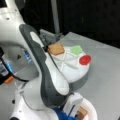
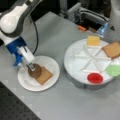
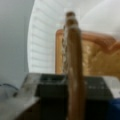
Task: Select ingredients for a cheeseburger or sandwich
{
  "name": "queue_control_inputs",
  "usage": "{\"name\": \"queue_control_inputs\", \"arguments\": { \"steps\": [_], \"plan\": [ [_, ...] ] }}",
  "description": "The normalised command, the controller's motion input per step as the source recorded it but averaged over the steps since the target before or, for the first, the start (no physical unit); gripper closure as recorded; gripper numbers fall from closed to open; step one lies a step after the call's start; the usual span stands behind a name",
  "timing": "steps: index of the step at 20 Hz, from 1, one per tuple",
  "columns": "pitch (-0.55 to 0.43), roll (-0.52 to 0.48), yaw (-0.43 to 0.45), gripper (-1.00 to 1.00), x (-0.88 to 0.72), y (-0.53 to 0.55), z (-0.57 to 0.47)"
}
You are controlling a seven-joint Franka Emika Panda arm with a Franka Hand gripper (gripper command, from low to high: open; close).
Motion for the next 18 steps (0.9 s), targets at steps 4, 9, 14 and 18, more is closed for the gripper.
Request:
{"name": "queue_control_inputs", "arguments": {
  "steps": [4,9,14,18],
  "plan": [
    [-0.039,-0.361,-0.106,1.00,-0.34,0.38,0.05],
    [-0.069,-0.357,-0.074,1.00,-0.25,0.35,0.02],
    [-0.109,-0.343,-0.049,1.00,-0.15,0.28,0.00],
    [-0.109,-0.311,-0.032,1.00,-0.14,0.26,-0.01]
  ]
}}
